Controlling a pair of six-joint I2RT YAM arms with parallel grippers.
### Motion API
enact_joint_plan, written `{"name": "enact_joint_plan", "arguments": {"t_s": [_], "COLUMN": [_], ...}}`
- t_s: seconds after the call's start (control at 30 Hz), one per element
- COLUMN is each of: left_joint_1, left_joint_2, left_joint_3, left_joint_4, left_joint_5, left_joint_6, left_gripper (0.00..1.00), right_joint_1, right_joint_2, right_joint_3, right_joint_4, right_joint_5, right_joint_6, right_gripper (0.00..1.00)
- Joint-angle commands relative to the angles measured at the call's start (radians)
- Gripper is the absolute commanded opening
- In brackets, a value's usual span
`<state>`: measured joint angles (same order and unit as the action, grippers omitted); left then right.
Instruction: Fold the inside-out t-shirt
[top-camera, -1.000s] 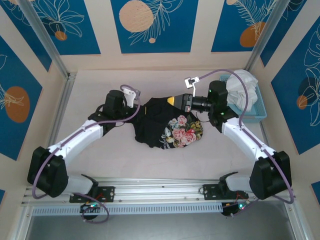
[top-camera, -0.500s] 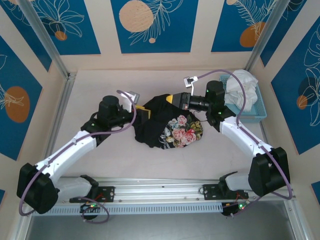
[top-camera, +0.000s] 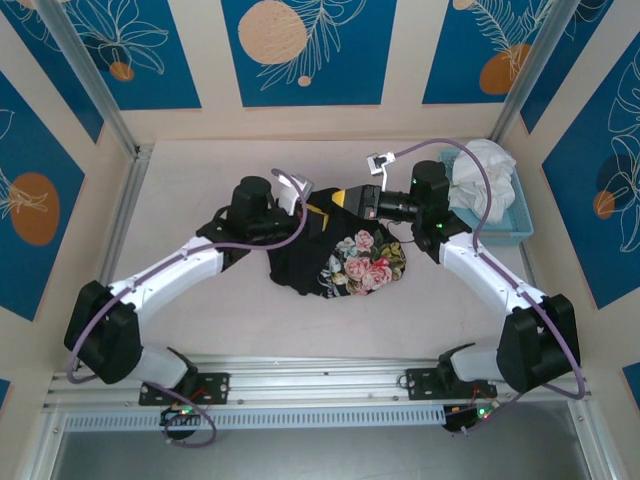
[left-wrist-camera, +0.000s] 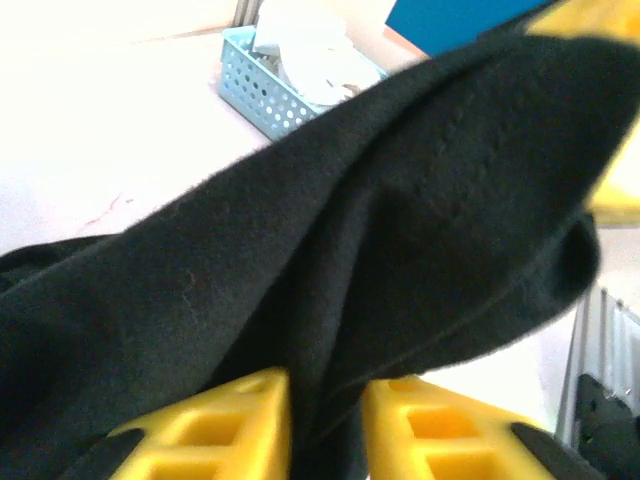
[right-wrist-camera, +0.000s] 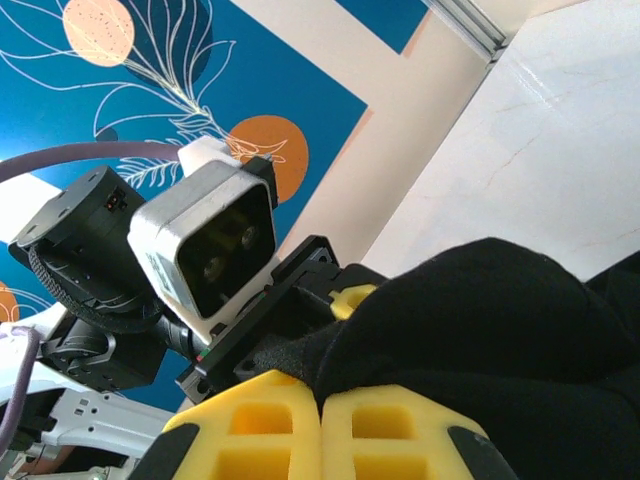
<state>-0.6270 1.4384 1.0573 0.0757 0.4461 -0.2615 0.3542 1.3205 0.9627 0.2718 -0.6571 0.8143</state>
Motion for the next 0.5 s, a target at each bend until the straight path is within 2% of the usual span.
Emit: {"name": "enact_joint_plan", "arguments": {"t_s": [0.0,0.03,0.1,0.17,0.2,0.23,0.33,0.47], "left_joint_1": [-0.006,-0.006,-0.005,0.003,0.012,0.022,0.038,0.038], "left_joint_2": [0.023,0.026,0.021,0.009,0.005,0.001,-0.011,-0.017], "left_joint_3": [0.052,0.056,0.055,0.054,0.055,0.053,0.041,0.036], "left_joint_4": [0.046,0.044,0.045,0.048,0.047,0.051,0.056,0.049], "left_joint_5": [0.041,0.052,0.069,0.071,0.065,0.066,0.058,0.029], "left_joint_6": [-0.005,-0.013,-0.042,-0.114,-0.171,-0.233,-0.353,-0.392], "left_gripper": [0.04,0.0,0.0,0.0,0.0,0.0,0.0,0.0], "right_joint_1": [0.007,0.005,0.006,0.014,0.019,0.02,0.031,0.099], "right_joint_2": [-0.023,-0.026,-0.032,-0.036,-0.04,-0.056,-0.137,-0.205], "right_joint_3": [0.012,0.014,0.043,0.122,0.142,0.135,0.049,-0.053], "right_joint_4": [-0.024,-0.039,-0.144,-0.426,-0.518,-0.552,-0.502,-0.408], "right_joint_5": [0.012,0.02,0.079,0.295,0.408,0.469,0.506,0.489], "right_joint_6": [-0.038,-0.049,-0.09,-0.176,-0.216,-0.243,-0.265,-0.292], "right_gripper": [0.0,0.0,0.0,0.03,0.1,0.17,0.35,0.41]}}
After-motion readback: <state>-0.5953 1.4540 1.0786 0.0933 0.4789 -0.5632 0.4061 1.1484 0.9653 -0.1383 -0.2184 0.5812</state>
